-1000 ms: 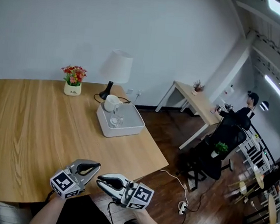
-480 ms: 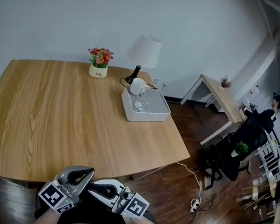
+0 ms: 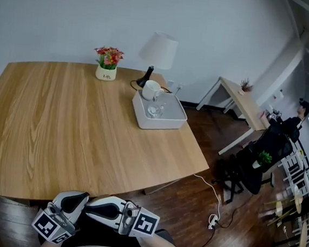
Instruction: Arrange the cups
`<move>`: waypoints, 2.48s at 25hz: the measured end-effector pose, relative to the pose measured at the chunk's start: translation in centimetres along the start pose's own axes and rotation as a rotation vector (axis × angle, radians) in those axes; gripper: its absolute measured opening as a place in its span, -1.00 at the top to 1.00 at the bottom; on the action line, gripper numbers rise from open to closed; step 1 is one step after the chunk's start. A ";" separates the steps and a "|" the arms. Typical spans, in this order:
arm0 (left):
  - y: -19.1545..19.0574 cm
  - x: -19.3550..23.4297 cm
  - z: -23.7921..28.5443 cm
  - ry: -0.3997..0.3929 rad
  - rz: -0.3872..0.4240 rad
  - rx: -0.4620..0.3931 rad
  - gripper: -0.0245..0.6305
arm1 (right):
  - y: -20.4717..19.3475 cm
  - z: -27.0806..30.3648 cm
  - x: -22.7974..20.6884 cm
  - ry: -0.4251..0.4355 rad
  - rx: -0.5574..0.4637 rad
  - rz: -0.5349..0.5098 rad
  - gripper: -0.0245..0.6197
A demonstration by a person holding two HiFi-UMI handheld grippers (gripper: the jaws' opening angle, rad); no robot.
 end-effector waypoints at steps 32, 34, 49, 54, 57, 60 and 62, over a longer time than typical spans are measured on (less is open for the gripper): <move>-0.4 1.3 -1.6 0.029 -0.005 0.126 0.93 | -1.2 1.9 -1.8 -0.062 -0.043 0.034 0.80; -1.2 1.3 -1.8 0.036 0.006 0.160 0.93 | -1.4 1.8 -1.5 -0.059 -0.037 0.029 0.80; -1.4 0.6 -0.9 0.027 0.019 0.165 0.93 | -1.7 0.7 -1.3 -0.063 -0.011 0.032 0.80; -1.5 0.6 -1.0 0.029 0.025 0.174 0.93 | -1.7 0.7 -1.1 -0.054 -0.004 0.023 0.81; -1.5 0.6 -1.0 0.031 0.026 0.176 0.93 | -1.7 0.6 -1.1 -0.053 -0.003 0.023 0.81; -1.6 0.7 -1.0 0.036 0.021 0.177 0.93 | -1.9 0.7 -1.2 -0.050 0.002 0.025 0.81; -1.7 0.8 -1.0 0.034 0.025 0.177 0.93 | -2.0 0.7 -1.2 -0.048 0.002 0.028 0.81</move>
Point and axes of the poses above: the fingertips, and each gripper's own axes: z forward along the fingers, x to its left, y out of its top, the point moved 1 cm from there along -z, backward along the fingers, and after that the axes turned 6 degrees about -z, right-handed, at the moved point
